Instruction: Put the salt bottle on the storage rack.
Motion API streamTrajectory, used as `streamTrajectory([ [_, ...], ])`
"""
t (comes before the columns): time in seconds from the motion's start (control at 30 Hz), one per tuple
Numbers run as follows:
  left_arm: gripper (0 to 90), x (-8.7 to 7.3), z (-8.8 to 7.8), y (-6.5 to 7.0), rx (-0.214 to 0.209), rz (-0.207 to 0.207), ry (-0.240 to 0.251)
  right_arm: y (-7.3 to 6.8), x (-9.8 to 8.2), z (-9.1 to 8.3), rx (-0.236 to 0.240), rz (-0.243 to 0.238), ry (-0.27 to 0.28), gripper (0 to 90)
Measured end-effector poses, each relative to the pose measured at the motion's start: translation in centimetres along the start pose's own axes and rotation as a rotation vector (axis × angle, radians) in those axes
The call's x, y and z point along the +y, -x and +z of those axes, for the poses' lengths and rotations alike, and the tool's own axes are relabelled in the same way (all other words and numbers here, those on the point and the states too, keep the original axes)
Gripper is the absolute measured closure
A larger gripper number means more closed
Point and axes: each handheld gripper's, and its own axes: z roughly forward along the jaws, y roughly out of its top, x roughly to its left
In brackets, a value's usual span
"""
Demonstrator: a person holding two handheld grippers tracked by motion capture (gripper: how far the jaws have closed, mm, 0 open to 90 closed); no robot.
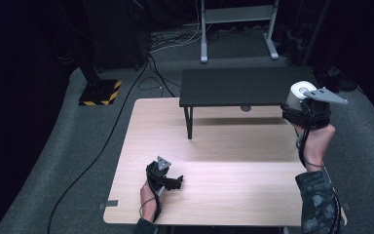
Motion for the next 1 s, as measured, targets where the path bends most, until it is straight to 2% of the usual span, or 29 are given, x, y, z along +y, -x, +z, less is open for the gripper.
streamTrajectory([
  [0.43,0.1,0.0,0.0,0.0,-0.003,0.003,0.001,0.2,1.8,2.4,0.031,0.023,0.014,28.7],
  [0.6,0.1,0.0,0.0,0.0,-0.004,0.004,0.000,0.4,2.7,3.7,0.047,0.042,0.009,28.7],
  [0.8,0.1,0.0,0.0,-0.1,-0.007,0.014,0.001,0.0,3.1,5.6,0.050,0.040,0.024,28.7],
  [1.0,0.2,0.0,0.0,-0.1,-0.010,0.015,0.001,-0.6,3.8,7.8,0.060,0.050,0.005,28.7],
])
